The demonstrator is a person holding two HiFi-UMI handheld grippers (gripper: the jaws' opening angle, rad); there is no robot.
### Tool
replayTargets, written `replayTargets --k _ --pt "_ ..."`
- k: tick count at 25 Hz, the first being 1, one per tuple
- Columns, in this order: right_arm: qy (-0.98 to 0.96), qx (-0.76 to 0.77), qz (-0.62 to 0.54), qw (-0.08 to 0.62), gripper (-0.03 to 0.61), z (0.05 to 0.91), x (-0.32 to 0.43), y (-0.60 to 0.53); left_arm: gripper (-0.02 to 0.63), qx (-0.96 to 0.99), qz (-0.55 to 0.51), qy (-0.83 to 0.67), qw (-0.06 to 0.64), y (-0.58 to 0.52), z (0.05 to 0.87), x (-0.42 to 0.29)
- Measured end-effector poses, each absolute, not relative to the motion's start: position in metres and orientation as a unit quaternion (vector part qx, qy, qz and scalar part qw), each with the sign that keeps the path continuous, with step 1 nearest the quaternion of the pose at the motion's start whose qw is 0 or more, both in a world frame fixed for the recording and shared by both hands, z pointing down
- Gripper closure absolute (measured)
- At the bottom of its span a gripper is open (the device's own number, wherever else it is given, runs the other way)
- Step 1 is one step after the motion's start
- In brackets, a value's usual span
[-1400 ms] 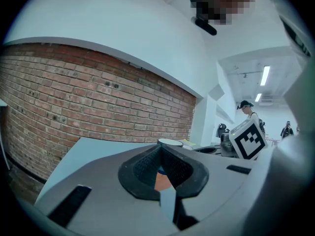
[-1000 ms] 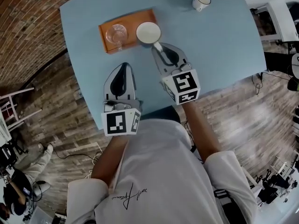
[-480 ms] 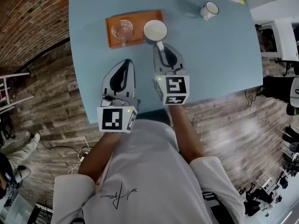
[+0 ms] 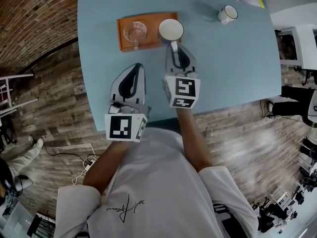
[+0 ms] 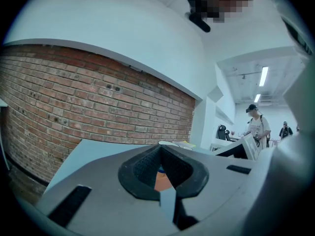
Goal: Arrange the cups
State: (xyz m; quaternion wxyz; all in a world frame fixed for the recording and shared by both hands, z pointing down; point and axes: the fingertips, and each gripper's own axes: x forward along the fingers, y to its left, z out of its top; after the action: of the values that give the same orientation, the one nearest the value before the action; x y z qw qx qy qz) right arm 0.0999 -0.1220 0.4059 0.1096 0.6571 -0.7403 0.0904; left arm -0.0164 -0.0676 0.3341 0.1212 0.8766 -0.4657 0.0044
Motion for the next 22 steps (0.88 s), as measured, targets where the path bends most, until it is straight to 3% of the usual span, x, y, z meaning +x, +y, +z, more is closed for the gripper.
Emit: replayTargets --k 22 --pt "-0.724 0.674 0.083 0.121 0.512 0.435 0.094 -0.153 0.604 0.867 0.021 -0.483 0.122 -0.075 0.343 -0.037"
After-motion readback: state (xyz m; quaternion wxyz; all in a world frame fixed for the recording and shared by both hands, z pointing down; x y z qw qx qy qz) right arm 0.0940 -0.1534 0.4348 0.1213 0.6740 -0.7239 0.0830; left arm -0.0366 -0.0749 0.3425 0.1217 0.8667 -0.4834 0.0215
